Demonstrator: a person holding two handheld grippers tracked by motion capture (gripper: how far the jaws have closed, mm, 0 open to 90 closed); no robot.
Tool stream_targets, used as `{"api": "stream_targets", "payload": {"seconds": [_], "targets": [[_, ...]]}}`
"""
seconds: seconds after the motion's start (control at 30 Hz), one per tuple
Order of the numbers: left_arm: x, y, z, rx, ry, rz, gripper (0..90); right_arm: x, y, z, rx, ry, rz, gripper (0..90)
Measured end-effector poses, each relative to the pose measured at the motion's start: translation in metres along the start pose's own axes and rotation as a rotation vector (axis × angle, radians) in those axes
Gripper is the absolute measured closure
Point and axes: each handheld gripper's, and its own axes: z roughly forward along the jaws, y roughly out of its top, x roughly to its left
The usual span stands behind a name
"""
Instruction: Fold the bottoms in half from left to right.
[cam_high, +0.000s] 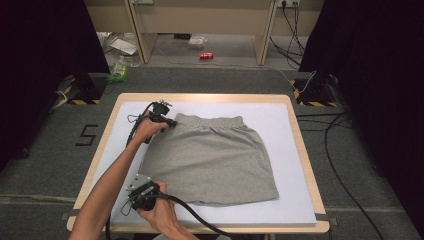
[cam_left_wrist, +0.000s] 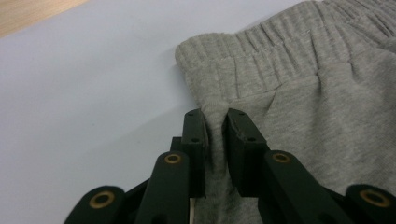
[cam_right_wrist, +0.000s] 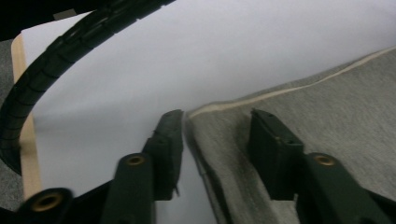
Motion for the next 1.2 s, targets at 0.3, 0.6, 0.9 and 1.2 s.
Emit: {"api": "stream_targets", "payload": {"seconds": [0.3,0.6,0.9,1.2], "targets": [[0.000,0.000,0.000,0.002,0.000,-0.001,77.3,-0.002,0.000,0.001,-0.009,0.003,-0.020,79.2],[-0.002,0.001,0.000,0.006,0.012,0.005,77.6,-0.004,0.000,0.000,-0.015,0.002,-0.009,85.4],[-0.003,0.006,-0.005,0.019,0.004,-0.032,81.9,-0.011,-0.003,-0.013,-0.060,0.023,0.006,85.8],[-0.010,0.023,-0.029,-0.015,-0.016,-0.070,82.9,-0.022,0.003,-0.049,-0.145,0.035,0.035,85.8]]}}
